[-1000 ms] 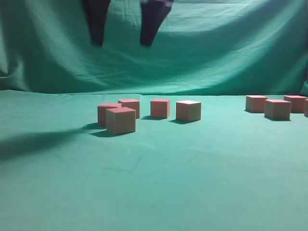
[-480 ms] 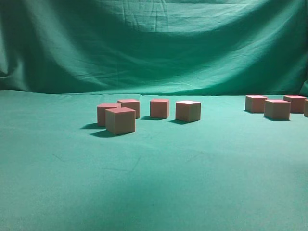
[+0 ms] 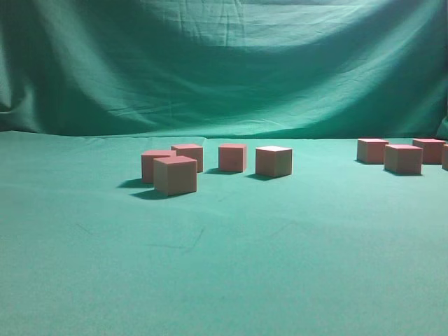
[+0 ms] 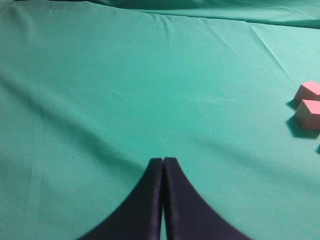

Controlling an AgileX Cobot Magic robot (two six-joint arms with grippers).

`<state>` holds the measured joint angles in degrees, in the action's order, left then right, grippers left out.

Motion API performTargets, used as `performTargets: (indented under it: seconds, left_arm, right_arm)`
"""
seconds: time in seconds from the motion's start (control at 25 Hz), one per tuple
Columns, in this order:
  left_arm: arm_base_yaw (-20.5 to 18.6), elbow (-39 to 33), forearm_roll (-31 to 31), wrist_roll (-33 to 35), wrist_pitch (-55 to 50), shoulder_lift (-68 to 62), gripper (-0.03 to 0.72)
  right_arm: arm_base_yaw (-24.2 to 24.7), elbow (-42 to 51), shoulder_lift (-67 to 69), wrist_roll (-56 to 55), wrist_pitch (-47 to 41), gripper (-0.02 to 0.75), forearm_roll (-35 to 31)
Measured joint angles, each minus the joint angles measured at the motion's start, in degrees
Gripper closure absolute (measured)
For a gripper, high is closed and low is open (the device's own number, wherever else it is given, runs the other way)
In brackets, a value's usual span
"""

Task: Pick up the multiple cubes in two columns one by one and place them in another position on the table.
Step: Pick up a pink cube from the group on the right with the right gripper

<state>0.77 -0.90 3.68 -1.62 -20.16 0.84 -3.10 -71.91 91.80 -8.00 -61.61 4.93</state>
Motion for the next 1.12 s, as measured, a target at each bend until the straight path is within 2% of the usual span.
performTargets:
  seconds: [0.2, 0.4, 0.76, 0.84, 1.0, 1.12]
  left_arm:
    - [0.0, 0.0, 0.0, 0.0, 0.0, 0.0, 0.688]
    - [0.0, 0.0, 0.0, 0.0, 0.0, 0.0, 0.688]
    - [0.0, 0.0, 0.0, 0.0, 0.0, 0.0, 0.688]
    - [0.0, 0.0, 0.0, 0.0, 0.0, 0.0, 0.688]
    - [0.0, 0.0, 0.0, 0.0, 0.0, 0.0, 0.688]
    - [0.0, 0.0, 0.0, 0.0, 0.0, 0.0, 0.688]
  right_arm:
    - [1.1, 10.8, 0.7, -0.3, 13.6, 0.184, -4.0]
    - [1.1, 13.2, 4.6, -0.1, 21.8, 0.184, -6.8]
    - [1.1, 13.2, 10.7, 1.2, 26.3, 0.184, -7.1]
    - [1.1, 13.2, 11.3, 1.2, 27.0, 0.264, -7.1]
    - [1.1, 13.1, 11.5, 1.7, 27.1, 0.49, -7.1]
    - [1.1, 10.7, 11.5, 3.4, 23.8, 0.485, -7.3]
